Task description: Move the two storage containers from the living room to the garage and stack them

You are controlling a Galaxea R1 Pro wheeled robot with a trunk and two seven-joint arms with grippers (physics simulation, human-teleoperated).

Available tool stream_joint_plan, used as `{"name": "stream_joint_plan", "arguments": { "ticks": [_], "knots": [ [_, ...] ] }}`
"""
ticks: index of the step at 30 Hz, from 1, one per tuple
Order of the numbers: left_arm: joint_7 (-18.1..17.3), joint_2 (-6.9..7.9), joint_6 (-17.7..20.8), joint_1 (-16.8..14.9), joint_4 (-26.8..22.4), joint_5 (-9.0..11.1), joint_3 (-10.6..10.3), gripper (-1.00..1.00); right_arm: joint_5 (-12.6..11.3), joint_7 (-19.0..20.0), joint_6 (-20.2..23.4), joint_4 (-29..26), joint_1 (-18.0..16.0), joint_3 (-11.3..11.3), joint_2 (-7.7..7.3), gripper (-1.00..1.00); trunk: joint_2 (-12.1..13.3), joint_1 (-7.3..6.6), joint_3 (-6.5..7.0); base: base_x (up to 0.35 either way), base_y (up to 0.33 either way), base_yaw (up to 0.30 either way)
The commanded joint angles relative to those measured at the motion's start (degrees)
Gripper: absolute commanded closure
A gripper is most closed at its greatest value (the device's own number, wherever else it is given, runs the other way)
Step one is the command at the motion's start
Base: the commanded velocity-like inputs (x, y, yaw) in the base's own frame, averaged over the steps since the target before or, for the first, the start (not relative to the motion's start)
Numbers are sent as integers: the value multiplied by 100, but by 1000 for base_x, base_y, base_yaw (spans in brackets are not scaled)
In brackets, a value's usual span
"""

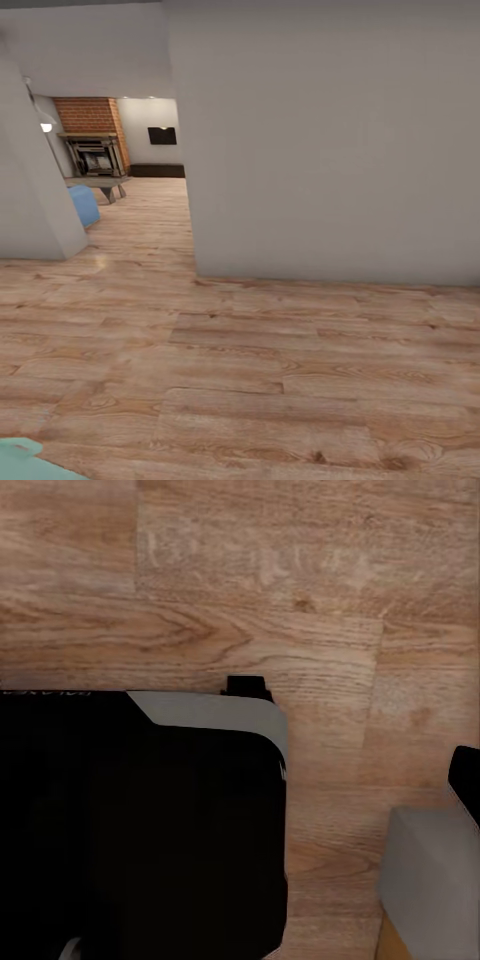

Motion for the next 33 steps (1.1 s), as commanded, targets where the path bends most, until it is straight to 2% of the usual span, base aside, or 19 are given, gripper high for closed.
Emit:
{"name": "stream_joint_plan", "arguments": {
  "ticks": [1, 33],
  "knots": [
    [16, -2, 6, -3, -2, 31, -7, -100, 52, -24, -22, 15, -6, -39, 1, -100, -8, 5, -9, 338, 0, 9],
    [16, -2, 6, -3, -3, 31, -9, -100, 71, -24, -22, 15, -8, -32, -6, -100, -8, 5, -9, 338, 0, 1]
  ]
}}
